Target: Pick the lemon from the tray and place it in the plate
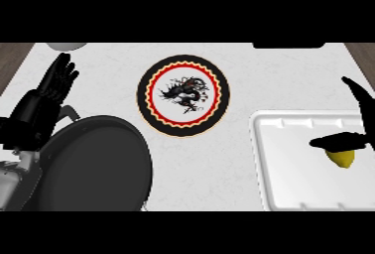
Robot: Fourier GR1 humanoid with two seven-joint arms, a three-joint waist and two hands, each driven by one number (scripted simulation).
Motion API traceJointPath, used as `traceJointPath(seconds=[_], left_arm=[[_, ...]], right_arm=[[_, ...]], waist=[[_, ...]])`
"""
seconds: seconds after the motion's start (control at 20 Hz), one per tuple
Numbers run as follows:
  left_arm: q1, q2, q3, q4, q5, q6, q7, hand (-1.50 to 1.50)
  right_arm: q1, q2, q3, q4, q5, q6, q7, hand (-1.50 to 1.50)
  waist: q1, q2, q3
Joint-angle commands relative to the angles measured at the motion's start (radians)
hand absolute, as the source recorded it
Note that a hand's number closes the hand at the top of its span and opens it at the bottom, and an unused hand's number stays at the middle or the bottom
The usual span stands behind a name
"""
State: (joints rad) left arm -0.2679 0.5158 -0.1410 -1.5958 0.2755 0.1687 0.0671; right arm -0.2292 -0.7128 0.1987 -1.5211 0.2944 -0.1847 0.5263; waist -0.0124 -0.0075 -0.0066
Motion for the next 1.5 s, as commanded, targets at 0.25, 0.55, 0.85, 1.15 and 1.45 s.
traceJointPath(seconds=[0.25,0.55,0.85,1.15,1.45], left_arm=[[0.004,0.022,0.047,-0.006,0.026,-0.04,0.026,0.0],[0.041,-0.047,0.048,0.104,-0.038,-0.088,-0.136,0.0],[0.033,-0.05,0.056,-0.017,-0.059,-0.08,-0.019,0.0],[0.015,-0.071,0.109,0.021,-0.066,-0.116,-0.019,0.0],[-0.001,-0.105,0.132,0.008,-0.092,-0.138,0.022,0.0]], right_arm=[[-0.068,-0.111,0.045,-0.146,-0.164,0.426,0.47,-1.5],[-0.062,-0.094,0.01,-0.064,-0.113,0.471,0.455,-1.5],[-0.046,-0.074,0.009,-0.013,-0.041,0.506,0.489,-1.5],[-0.02,-0.028,-0.028,0.043,-0.008,0.543,0.459,-1.5],[0.03,0.04,-0.041,0.151,0.106,0.505,0.318,-1.5]], waist=[[0.009,0.001,0.004],[0.01,0.008,0.006],[0.015,0.007,0.006],[0.012,0.007,0.006],[0.012,0.007,0.007]])
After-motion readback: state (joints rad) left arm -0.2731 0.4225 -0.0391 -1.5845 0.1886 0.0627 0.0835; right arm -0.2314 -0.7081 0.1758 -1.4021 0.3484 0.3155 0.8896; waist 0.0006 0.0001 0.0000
